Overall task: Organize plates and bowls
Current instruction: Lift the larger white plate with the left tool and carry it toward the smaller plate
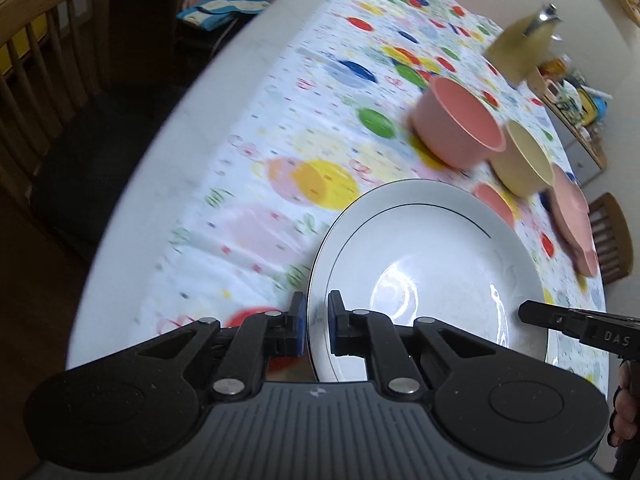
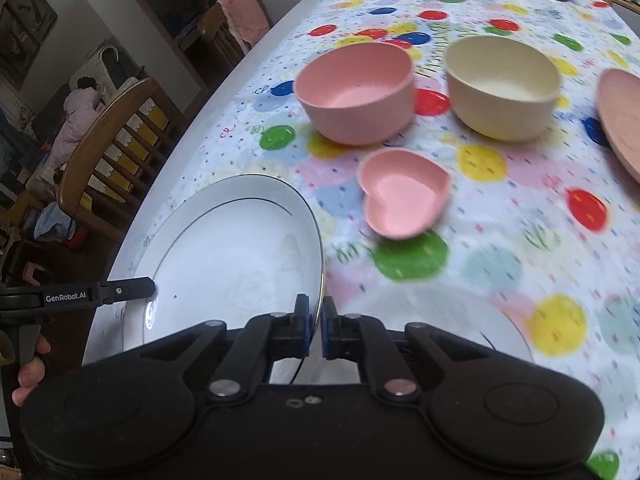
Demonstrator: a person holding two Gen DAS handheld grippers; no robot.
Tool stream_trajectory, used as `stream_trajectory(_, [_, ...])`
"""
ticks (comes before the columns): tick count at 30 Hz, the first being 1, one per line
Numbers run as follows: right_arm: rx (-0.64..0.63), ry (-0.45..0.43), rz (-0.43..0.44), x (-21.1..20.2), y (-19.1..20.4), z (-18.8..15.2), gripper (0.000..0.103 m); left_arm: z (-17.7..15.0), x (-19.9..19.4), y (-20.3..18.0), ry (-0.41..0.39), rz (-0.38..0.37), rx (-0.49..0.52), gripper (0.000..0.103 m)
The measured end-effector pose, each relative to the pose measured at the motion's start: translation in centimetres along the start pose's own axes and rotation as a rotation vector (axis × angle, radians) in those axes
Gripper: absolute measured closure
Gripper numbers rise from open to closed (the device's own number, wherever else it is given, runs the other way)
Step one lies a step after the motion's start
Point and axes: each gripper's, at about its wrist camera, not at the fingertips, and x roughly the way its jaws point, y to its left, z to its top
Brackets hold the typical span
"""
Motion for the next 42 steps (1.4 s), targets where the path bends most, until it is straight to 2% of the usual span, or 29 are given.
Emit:
stream_trajectory(7, [0.102,-0.037,-0.013,-3.0,-2.5,-2.4,0.099,-1.5,0.0,-2.7,0.019,-0.04,0.05,0.093])
stream_trajectory(16, [0.145,-0.101,-0.024,-6.5,-4.9,-3.9,0.1,-2.3,-0.4,-7.5,0.02,-0.08,0.123,0.093])
stream_trajectory(32, [0.336,-0.182,-0.109,-15.6,-19.0,-9.7,0.1,-5.6,4.2,-24.8,0.104,-0.179,0.301,0.093])
stream_trajectory(37, [0.381,-0.188,-0.136,-17.3,-23.0,-11.2,0.1,-7.0,6.1,-28.5,0.136,-0.184,0.333,0.093])
stream_trajectory(42, [0.412,-0.176,-0.144,-17.9,-26.0,-12.7,0.1,-8.1,7.5,-30.6,0.164,-0.177,0.349,0.093])
